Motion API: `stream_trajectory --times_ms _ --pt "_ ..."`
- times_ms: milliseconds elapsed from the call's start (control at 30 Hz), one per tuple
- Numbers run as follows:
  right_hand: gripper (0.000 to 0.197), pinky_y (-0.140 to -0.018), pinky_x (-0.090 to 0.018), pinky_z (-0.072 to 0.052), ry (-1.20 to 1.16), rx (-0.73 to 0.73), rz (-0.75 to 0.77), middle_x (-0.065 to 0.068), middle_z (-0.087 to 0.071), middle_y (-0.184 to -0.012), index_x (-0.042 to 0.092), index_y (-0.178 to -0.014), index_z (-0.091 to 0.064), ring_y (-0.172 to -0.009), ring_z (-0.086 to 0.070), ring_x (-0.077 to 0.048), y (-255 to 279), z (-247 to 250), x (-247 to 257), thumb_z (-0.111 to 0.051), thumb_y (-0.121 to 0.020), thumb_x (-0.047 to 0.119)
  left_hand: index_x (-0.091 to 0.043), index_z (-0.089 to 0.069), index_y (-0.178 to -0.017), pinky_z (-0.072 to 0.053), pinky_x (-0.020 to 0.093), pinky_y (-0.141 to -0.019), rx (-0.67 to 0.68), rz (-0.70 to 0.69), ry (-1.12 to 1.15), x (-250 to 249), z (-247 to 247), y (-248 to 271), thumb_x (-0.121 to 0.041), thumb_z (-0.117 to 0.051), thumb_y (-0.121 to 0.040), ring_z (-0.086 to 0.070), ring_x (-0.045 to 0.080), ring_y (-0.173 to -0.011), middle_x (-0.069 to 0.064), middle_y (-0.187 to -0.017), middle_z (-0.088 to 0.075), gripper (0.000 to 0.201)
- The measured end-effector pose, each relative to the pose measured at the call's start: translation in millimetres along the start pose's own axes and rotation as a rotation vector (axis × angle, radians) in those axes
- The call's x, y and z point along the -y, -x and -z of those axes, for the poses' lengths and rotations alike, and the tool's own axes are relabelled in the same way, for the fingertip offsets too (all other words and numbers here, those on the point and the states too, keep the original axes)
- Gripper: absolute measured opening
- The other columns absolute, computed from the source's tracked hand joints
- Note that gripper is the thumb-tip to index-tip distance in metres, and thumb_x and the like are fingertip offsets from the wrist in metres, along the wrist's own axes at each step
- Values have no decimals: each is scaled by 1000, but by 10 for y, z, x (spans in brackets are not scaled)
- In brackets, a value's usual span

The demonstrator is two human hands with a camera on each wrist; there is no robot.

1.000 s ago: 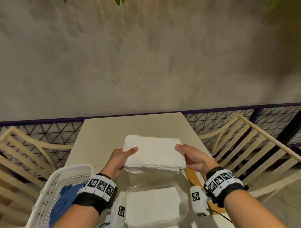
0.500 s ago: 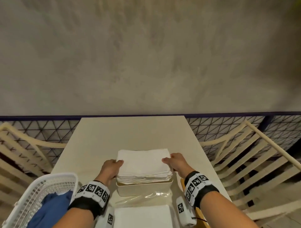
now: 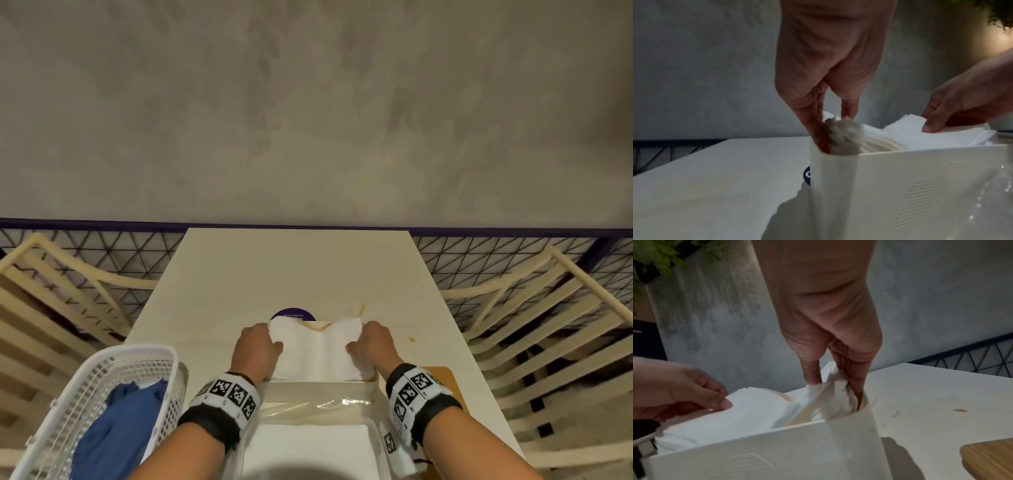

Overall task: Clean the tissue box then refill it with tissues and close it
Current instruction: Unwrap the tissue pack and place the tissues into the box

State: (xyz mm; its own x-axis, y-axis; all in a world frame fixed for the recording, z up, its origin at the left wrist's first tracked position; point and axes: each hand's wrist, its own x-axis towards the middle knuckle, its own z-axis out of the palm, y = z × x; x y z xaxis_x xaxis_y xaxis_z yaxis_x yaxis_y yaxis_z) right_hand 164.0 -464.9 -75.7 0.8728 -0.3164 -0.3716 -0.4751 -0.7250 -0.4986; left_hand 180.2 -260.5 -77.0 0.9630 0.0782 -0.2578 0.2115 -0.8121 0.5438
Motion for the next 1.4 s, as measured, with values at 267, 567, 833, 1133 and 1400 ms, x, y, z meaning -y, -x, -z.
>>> stream_trajectory --times_ms 267,567,833,1133,1400 --pt "44 -86 -28 -46 155 -104 183 -12 -59 -122 7 -126 -51 -113 -55 -27 103 329 -40 -61 -84 9 -7 -56 -111 -45 31 -76 -27 -175 -231 -90 136 17 -20 -54 -87 -60 29 -100 12 -112 -61 27" --pt "27 -83 -36 -49 580 211 458 -15 -51 -119 8 -111 -53 -103 -53 -31 -94 -300 77 -55 -85 7 -13 -40 -131 -44 38 -101 280 -360 -534 -120 -328 -178 0 -54 -82 -46 28 -118 10 -134 -42 52" --pt "52 -100 -45 -37 814 231 390 -21 -37 -130 1 -131 -31 -116 -40 -37 -265 -417 -80 -52 -84 8 -11 -22 -140 -41 42 -102 329 -301 -708 -66 -393 -235 0 -48 -86 -44 35 -123 17 -141 -30 61" --pt "40 -98 -42 -36 826 218 430 -19 -42 -126 1 -123 -42 -119 -37 -37 20 -49 56 -46 -85 11 -5 -36 -133 -38 38 -102 235 -389 -884 -231 -19 -30 -12 -54 -86 -41 30 -124 15 -136 -42 51" --pt "41 -82 -24 -43 401 72 585 3 -56 -116 21 -120 -54 -106 -51 -16 1025 342 -180 -55 -82 4 -13 -35 -132 -41 34 -93 130 -364 -661 408 399 981 -10 -37 -94 -51 25 -116 7 -127 -51 38"
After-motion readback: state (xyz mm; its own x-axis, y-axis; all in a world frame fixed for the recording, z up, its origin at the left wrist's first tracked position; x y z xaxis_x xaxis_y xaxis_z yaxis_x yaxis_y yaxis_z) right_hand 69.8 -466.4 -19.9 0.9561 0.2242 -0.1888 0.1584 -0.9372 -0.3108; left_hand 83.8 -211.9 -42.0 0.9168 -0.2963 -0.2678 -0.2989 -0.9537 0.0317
